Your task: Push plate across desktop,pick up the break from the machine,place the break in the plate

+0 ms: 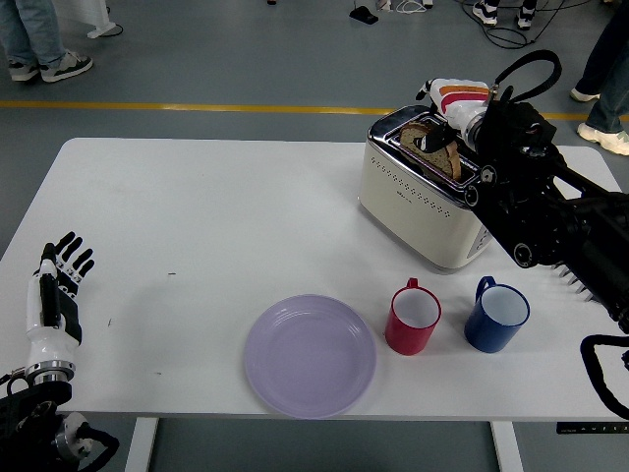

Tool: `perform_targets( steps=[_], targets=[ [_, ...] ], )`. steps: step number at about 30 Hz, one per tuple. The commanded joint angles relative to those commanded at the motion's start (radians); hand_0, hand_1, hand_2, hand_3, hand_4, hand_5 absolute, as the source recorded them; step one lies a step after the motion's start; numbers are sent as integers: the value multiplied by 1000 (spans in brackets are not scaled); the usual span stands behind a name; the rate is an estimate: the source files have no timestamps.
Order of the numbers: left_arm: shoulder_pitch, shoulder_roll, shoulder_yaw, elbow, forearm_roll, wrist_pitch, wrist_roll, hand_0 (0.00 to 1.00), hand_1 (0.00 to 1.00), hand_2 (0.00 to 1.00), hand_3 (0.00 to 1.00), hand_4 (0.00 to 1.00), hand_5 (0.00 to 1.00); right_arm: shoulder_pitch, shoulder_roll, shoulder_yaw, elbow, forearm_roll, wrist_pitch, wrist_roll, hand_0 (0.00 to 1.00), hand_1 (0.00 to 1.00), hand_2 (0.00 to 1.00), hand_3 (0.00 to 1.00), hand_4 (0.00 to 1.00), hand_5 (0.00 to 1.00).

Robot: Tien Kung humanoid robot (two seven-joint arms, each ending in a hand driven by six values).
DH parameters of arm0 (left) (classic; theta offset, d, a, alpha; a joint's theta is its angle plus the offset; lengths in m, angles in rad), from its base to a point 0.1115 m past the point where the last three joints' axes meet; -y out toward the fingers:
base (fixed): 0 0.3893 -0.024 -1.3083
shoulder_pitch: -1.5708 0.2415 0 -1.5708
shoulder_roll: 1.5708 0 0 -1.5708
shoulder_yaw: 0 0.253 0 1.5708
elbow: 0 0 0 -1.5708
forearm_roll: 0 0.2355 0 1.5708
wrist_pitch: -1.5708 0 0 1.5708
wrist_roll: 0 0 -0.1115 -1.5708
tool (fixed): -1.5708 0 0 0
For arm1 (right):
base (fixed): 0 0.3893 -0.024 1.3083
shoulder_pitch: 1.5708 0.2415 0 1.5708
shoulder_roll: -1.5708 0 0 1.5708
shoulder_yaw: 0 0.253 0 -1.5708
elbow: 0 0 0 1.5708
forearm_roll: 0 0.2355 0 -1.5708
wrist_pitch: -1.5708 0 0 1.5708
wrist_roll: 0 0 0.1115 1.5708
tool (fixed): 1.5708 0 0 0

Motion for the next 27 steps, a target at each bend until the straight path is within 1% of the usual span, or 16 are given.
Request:
perform_targets(
  steps=[2, 5, 6, 11, 12, 17, 18, 23, 24, 27],
  targets=[
    [-1, 0, 0, 0, -1, 0, 0, 769, 773, 846, 780, 558, 998, 5, 5, -7, -14, -6, 3, -4, 606, 589, 565, 729, 777, 245],
    [-2, 0, 6, 1, -6, 2, -2, 769, 773, 846, 780, 558, 998, 14, 15, -16, -42, -12, -9, 7, 606, 589, 565, 729, 777, 245],
    [-2, 0, 10, 2, -8, 2, -2, 770, 773, 845, 779, 557, 998, 16, 17, -19, -49, -10, -14, 17, 503, 531, 519, 671, 648, 171],
    [-3, 0, 25, 5, -9, 1, -4, 770, 773, 845, 779, 557, 998, 28, 21, -37, -79, -20, -12, 29, 503, 531, 519, 671, 648, 171],
    [-2, 0, 29, 6, -9, 1, -3, 770, 771, 845, 778, 556, 998, 31, 21, -43, -84, -21, -14, 33, 374, 445, 468, 528, 497, 93],
    [-2, 0, 32, 7, -11, 1, -4, 770, 771, 845, 778, 556, 998, 35, 21, -57, -97, -18, -8, 36, 374, 445, 468, 528, 497, 93],
    [-2, 0, 32, 7, -10, 1, -4, 769, 770, 843, 778, 555, 998, 36, 21, -59, -98, -16, -5, 36, 388, 428, 451, 499, 419, 33],
    [-4, 0, 31, 8, -11, 1, -4, 769, 770, 843, 778, 555, 998, 38, 21, -57, -107, 4, 8, 32, 388, 428, 451, 499, 419, 33],
    [-4, 0, 31, 8, -11, 1, -4, 769, 770, 842, 778, 553, 998, 40, 21, -57, -107, 5, 12, 31, 401, 415, 438, 479, 410, 2],
    [-5, 0, 30, 10, -12, 1, -5, 769, 770, 842, 778, 553, 998, 46, 21, -52, -106, -1, 26, 20, 401, 415, 438, 479, 410, 2]
  ],
)
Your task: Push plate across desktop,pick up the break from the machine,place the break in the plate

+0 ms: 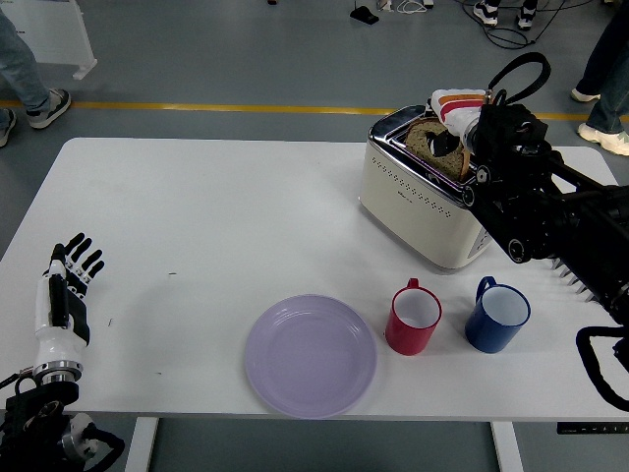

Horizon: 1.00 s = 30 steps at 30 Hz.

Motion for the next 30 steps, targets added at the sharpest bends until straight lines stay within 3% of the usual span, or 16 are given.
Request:
perform_targets(
  steps=[8, 14, 15, 19, 20, 21, 25, 27, 28, 30],
  targets=[
    [-4, 0, -2, 0, 1, 0, -1, 768, 770, 842, 777, 554, 998, 16, -7, 6, 49, -25, 16, -21, 392, 388, 416, 452, 443, 2],
    [-3, 0, -6, -1, 1, 0, -2, 768, 769, 842, 777, 555, 998, 35, -58, 25, 136, -63, 8, -33, 369, 374, 407, 445, 444, 2],
    [-4, 0, -6, -1, 2, 0, -2, 767, 769, 842, 777, 553, 998, 40, -70, 29, 157, -68, 2, -38, 351, 358, 395, 437, 401, 2],
    [-5, 0, -7, -2, 2, 0, -2, 767, 769, 842, 777, 553, 998, 52, -115, 49, 236, -89, -27, -63, 351, 358, 395, 437, 401, 2],
    [-5, 0, -7, -2, 2, 0, -2, 767, 769, 842, 777, 553, 998, 53, -130, 55, 267, -90, -32, -70, 351, 358, 395, 437, 401, 2],
    [-4, 0, -9, -3, 2, 0, -2, 768, 768, 842, 776, 555, 998, 54, -147, 63, 299, -86, -39, -79, 328, 340, 381, 418, 332, 2],
    [-1, 0, -13, -2, 2, 0, -2, 768, 768, 842, 776, 555, 998, 50, -187, 72, 415, -62, -43, -97, 328, 340, 381, 418, 332, 2],
    [0, 0, -14, -2, 3, 0, -2, 768, 768, 842, 776, 555, 998, 45, -215, 52, 492, 0, -22, -111, 328, 340, 381, 418, 332, 2],
    [0, 0, -13, -2, 3, 0, -2, 766, 768, 842, 776, 556, 998, 43, -232, 34, 531, 39, -6, -117, 311, 335, 376, 413, 252, 2],
    [0, 0, -13, -2, 4, 0, -2, 766, 768, 842, 776, 556, 998, 40, -255, 1, 607, 113, 19, -125, 311, 335, 376, 413, 252, 2]
  ],
)
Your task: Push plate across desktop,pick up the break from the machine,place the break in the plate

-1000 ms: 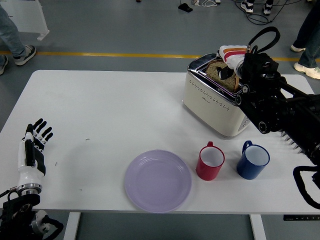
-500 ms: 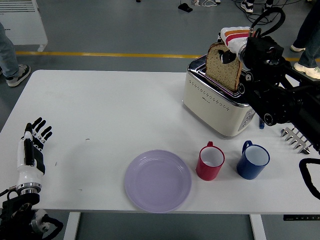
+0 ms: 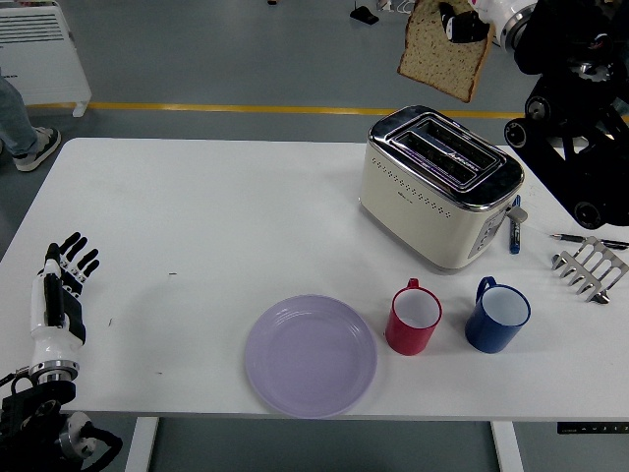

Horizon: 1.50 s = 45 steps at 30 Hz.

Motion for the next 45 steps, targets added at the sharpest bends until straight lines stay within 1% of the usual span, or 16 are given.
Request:
perform_targets(
  steps=[2, 5, 6, 8, 10, 13, 15, 16, 18, 19, 23, 27, 29, 39, 40, 45],
  targets=[
    [1, 0, 1, 0, 0, 0, 0, 766, 768, 842, 776, 556, 998, -5, -34, -57, 79, 86, 44, -6, 311, 335, 376, 413, 252, 2],
    [3, 0, 0, 1, 0, 0, -1, 766, 768, 842, 774, 556, 998, -10, -55, -127, 168, 209, 95, -10, 292, 328, 371, 409, 217, 2],
    [5, 0, -1, 2, 0, 0, 0, 766, 768, 842, 774, 556, 998, -11, -53, -157, 193, 255, 107, -12, 292, 328, 371, 409, 217, 2],
    [7, 0, -1, 3, 1, 0, 0, 766, 768, 842, 774, 556, 998, -12, -47, -193, 213, 333, 118, -13, 292, 328, 371, 409, 217, 2],
    [10, 0, 0, 4, 1, 0, -1, 766, 768, 843, 774, 556, 998, -19, -25, -246, 233, 417, 145, -17, 284, 321, 369, 406, 209, 9],
    [8, 0, 4, 5, 2, 0, -1, 766, 768, 843, 774, 556, 998, -25, -5, -309, 241, 541, 151, -14, 284, 321, 369, 406, 209, 9],
    [8, 0, 7, 5, 3, 0, 0, 766, 768, 843, 774, 556, 998, -31, 15, -373, 232, 578, 124, -10, 284, 321, 369, 406, 209, 9],
    [8, 0, 7, 6, 3, -1, 0, 766, 768, 842, 773, 556, 998, -32, 20, -397, 228, 578, 114, -9, 287, 323, 371, 409, 250, 7],
    [7, 0, 7, 9, 6, -1, 2, 766, 768, 842, 773, 556, 998, -40, 35, -442, 213, 568, 97, -10, 287, 323, 371, 409, 250, 7],
    [6, 0, 6, 11, 6, -2, 2, 766, 768, 842, 773, 556, 998, -48, 43, -476, 205, 570, 95, -11, 287, 323, 371, 409, 250, 7],
    [10, 0, 2, 14, 8, -2, 2, 767, 768, 843, 773, 555, 998, -64, 52, -535, 200, 608, 106, -16, 289, 322, 370, 407, 232, 2],
    [12, 0, -2, 15, 9, -3, 3, 767, 768, 843, 773, 555, 998, -82, 60, -553, 195, 641, 128, -19, 289, 322, 370, 407, 232, 2],
    [11, 0, -4, 15, 11, -4, 6, 766, 768, 842, 773, 555, 998, -93, 64, -560, 186, 654, 132, -20, 289, 319, 369, 406, 209, 20],
    [7, 0, -4, 21, 16, -7, 8, 767, 768, 843, 773, 554, 998, -153, 128, -572, 79, 660, 75, 40, 304, 323, 371, 413, 212, 40],
    [5, 0, -5, 22, 15, -7, 8, 767, 768, 843, 773, 552, 998, -156, 137, -573, 68, 660, 76, 58, 346, 445, 476, 501, 230, 181],
    [5, 0, -5, 23, 15, -6, 7, 767, 768, 843, 773, 552, 998, -165, 152, -575, 44, 646, 84, 115, 346, 445, 476, 501, 230, 181]
  ],
)
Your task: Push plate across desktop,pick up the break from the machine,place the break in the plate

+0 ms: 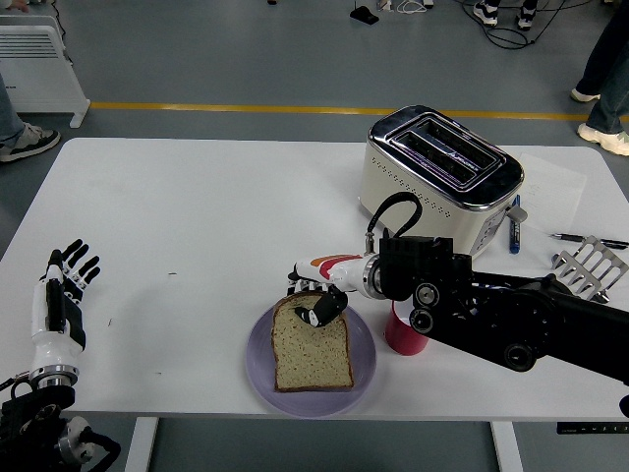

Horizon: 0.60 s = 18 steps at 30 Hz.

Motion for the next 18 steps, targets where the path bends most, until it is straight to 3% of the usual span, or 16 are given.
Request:
perform_targets(
  steps=[1, 6, 7, 18],
  targets=[
    [0, 0, 0, 0, 0, 1, -1, 768, 768, 843, 772, 552, 998, -1, 2, -1, -6, -2, 9, 8, 699, 744, 776, 788, 473, 291],
    [3, 0, -1, 2, -1, 6, -8, 768, 768, 843, 772, 552, 998, -11, 13, -3, -38, -25, 32, 83, 699, 744, 776, 788, 473, 291],
    [3, 0, -1, 3, -1, 7, -9, 768, 768, 843, 763, 551, 998, -14, 17, 3, -44, -42, 24, 102, 922, 928, 990, 977, 686, 319],
    [1, 0, -3, 0, -2, 9, -13, 768, 768, 843, 761, 550, 998, -14, 9, 44, -47, -124, -56, 142, 969, 946, 998, 998, 739, 308]
  ],
)
